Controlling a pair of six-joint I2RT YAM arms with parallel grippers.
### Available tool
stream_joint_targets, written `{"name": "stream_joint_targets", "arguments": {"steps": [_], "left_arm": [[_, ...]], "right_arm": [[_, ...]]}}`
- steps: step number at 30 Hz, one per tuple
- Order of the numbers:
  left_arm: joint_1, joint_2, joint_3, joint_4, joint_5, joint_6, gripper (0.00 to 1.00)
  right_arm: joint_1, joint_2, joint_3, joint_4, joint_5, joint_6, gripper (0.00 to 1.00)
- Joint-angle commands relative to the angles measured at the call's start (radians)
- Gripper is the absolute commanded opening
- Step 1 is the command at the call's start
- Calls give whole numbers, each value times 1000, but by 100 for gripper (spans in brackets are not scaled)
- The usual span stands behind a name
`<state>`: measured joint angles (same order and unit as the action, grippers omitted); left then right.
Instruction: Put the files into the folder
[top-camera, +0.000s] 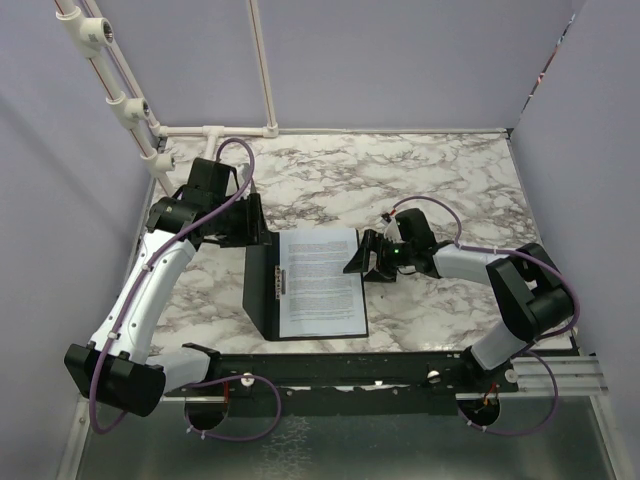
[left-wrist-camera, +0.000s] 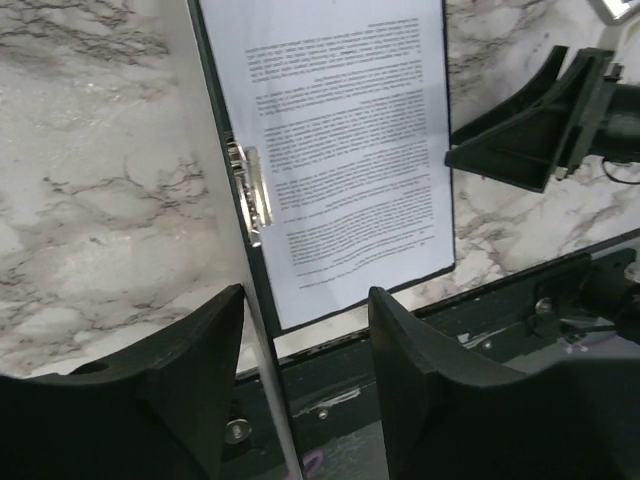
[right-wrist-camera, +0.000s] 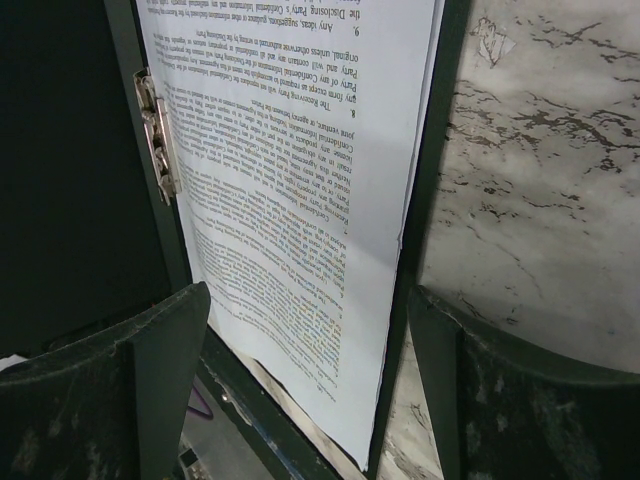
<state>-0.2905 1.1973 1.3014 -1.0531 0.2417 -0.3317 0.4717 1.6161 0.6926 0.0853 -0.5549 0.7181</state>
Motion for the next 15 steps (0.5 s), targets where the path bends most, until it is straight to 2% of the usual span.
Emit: {"name": "stream_joint_targets", "arguments": {"steps": [1, 6, 12, 15], "left_arm": [[-4, -13, 7, 97, 163, -21, 57], [-4, -46, -77, 247, 299, -73, 77], [-4, -90, -176, 434, 380, -178, 99], [-5, -105, -215, 505, 397, -216, 99]], "right_arm": [[4, 32, -41, -65, 51, -17, 85], [5, 20, -46, -70, 52, -17, 85], [4, -6, -57, -68, 65, -9, 85], [4, -26, -66, -73, 79, -2, 85]]}}
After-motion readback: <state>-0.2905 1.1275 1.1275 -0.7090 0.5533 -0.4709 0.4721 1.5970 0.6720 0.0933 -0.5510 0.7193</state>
